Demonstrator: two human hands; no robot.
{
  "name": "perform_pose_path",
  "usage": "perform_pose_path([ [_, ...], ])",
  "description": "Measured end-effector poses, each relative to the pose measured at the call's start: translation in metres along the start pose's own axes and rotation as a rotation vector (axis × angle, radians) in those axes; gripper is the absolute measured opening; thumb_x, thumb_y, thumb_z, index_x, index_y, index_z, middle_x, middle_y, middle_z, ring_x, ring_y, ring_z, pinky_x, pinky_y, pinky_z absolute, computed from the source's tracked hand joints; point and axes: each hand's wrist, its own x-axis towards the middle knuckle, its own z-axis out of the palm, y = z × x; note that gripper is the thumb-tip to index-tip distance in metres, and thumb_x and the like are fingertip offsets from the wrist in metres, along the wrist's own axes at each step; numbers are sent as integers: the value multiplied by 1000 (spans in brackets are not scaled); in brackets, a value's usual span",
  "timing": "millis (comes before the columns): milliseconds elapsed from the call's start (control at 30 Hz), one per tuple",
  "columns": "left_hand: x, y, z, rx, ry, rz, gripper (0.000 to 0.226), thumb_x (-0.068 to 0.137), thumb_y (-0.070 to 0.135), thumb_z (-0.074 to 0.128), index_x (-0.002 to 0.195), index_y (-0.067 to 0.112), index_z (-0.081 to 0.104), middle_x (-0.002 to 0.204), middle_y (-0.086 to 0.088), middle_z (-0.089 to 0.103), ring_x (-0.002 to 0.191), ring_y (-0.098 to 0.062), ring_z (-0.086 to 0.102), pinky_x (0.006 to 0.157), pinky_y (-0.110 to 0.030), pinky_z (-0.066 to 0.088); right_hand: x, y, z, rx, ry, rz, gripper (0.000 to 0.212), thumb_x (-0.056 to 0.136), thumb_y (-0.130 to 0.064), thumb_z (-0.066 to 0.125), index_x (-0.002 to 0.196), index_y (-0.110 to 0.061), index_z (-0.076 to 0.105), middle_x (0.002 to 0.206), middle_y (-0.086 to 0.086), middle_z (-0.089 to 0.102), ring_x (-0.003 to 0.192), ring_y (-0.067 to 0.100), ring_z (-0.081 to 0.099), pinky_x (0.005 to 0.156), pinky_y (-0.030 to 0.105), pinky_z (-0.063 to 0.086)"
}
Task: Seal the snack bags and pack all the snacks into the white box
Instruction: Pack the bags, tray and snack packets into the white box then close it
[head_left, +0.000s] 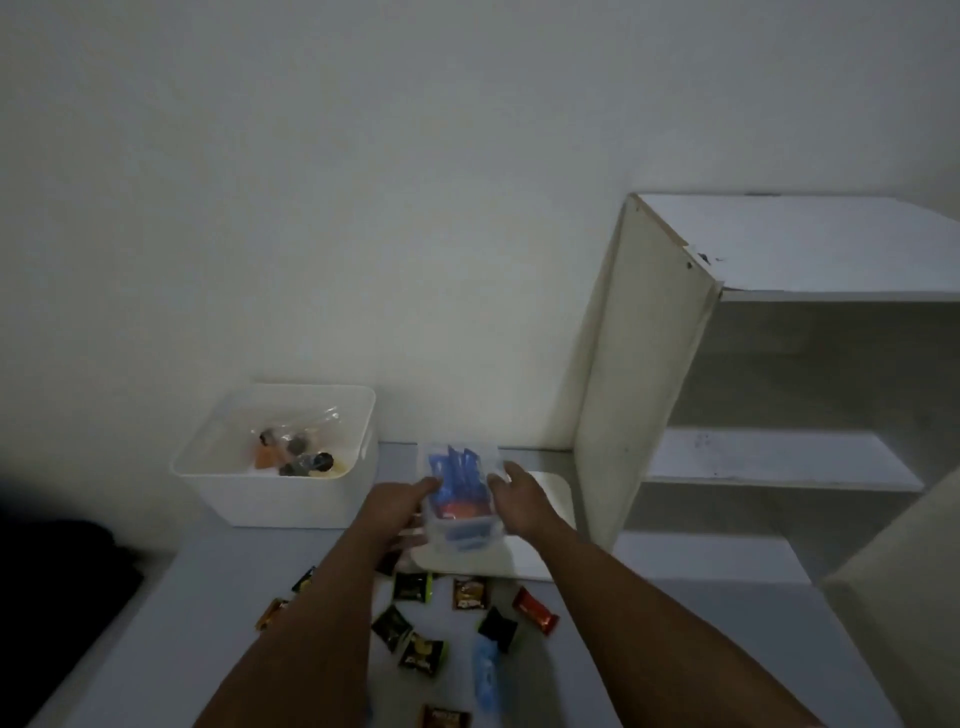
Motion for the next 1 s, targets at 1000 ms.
perform_pose_path([
  [1000,234,60,-283,117,-181,-261,37,92,40,68,86,4,66,60,-12,67,50,-22,65,60,-34,56,167,-219,248,-346,-204,362,22,98,-22,57,109,-3,54,124,24,56,110,43,62,81,48,60],
])
